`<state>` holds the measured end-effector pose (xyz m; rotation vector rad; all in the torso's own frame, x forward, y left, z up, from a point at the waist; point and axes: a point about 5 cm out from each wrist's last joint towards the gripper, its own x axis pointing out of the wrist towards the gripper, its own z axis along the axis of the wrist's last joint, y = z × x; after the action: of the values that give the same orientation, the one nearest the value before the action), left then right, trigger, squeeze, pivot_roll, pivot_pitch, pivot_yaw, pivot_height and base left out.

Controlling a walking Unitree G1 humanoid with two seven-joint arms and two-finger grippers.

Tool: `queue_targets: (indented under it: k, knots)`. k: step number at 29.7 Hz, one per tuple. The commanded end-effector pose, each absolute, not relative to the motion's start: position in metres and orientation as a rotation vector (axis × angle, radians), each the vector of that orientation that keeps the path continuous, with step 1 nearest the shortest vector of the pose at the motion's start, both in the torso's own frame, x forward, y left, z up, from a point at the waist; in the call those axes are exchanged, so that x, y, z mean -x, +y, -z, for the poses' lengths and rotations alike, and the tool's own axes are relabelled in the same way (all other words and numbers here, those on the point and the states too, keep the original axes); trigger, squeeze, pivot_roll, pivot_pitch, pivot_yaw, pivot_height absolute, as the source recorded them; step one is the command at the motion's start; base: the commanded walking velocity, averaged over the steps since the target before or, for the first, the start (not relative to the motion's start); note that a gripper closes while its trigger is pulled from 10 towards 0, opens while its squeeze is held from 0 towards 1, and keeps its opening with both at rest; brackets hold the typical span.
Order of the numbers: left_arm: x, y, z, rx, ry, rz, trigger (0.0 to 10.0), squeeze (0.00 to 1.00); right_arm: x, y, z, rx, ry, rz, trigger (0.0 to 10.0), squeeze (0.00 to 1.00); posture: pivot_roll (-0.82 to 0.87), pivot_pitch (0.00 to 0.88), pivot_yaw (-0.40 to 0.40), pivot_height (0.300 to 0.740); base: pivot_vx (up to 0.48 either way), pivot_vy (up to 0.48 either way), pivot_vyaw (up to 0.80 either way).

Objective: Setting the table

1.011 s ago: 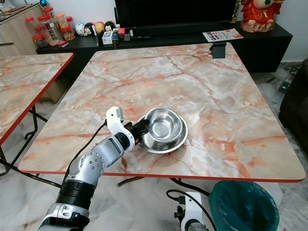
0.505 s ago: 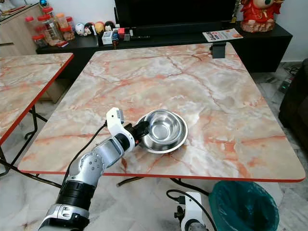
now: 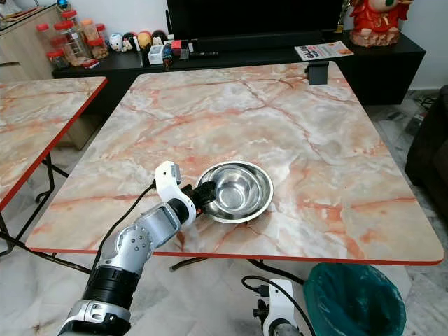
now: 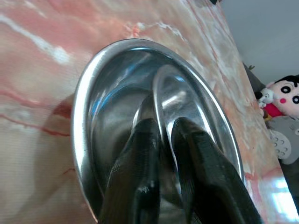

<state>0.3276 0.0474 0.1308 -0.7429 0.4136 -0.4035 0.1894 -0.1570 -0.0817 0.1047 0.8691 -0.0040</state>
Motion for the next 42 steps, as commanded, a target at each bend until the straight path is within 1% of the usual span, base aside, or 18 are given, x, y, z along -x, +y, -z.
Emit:
queue_targets:
  k: [1,4,5,15,25,28,35,37,39,40,42]
  knots:
    - [-0.328,0.045,-0.131,0.733,0.413,0.390,10.0,0.92,-0.190,-0.154,0.082,-0.115,0.870,0.003,10.0,0.00,-0.03,0.018,0.127,0.740,0.000,0.000,0.00]
    - [-0.328,0.045,-0.131,0.726,0.412,0.385,10.0,0.92,-0.190,-0.154,0.082,-0.115,0.871,0.003,10.0,0.00,-0.03,0.018,0.127,0.740,0.000,0.000,0.00]
    - [-0.328,0.046,-0.130,0.730,0.417,0.380,10.0,0.00,-0.190,-0.154,0.082,-0.116,0.870,0.004,10.0,0.00,-0.03,0.017,0.128,0.740,0.000,0.000,0.00]
    - [-0.330,0.051,-0.132,0.738,0.407,0.355,10.0,0.00,-0.190,-0.154,0.081,-0.116,0.869,0.003,10.0,0.00,-0.03,0.017,0.128,0.740,0.000,0.000,0.00]
    - [-0.334,0.059,-0.138,0.671,0.369,0.328,10.0,0.00,-0.191,-0.154,0.081,-0.118,0.867,0.004,10.0,0.00,-0.03,0.017,0.128,0.740,0.000,0.000,0.00]
    - [-0.337,0.063,-0.146,0.586,0.319,0.340,10.0,0.00,-0.192,-0.153,0.080,-0.119,0.864,0.004,10.0,0.00,-0.02,0.008,0.128,0.740,0.000,0.000,0.00]
    - [-0.339,0.073,-0.162,0.488,0.206,0.351,10.0,0.00,-0.193,-0.153,0.080,-0.117,0.862,0.000,10.0,0.00,-0.02,0.006,0.125,0.740,0.000,0.000,0.00]
    - [-0.339,0.081,-0.168,0.448,0.128,0.336,10.0,0.00,-0.194,-0.153,0.080,-0.116,0.859,0.000,10.0,0.00,-0.02,0.002,0.124,0.740,0.000,0.000,0.00]
    - [-0.339,0.095,-0.167,0.330,0.036,0.285,10.0,0.00,-0.195,-0.153,0.079,-0.115,0.857,-0.002,10.0,0.00,-0.02,0.003,0.125,0.740,0.000,0.000,0.00]
    - [-0.339,0.095,-0.167,0.330,0.036,0.285,10.0,0.00,-0.195,-0.153,0.079,-0.115,0.857,-0.002,10.0,0.00,-0.02,0.003,0.125,0.740,0.000,0.000,0.00]
    - [-0.339,0.107,-0.163,0.227,-0.012,0.228,10.0,0.00,-0.195,-0.153,0.079,-0.116,0.852,-0.005,10.0,0.00,-0.02,0.003,0.125,0.740,0.000,0.000,0.00]
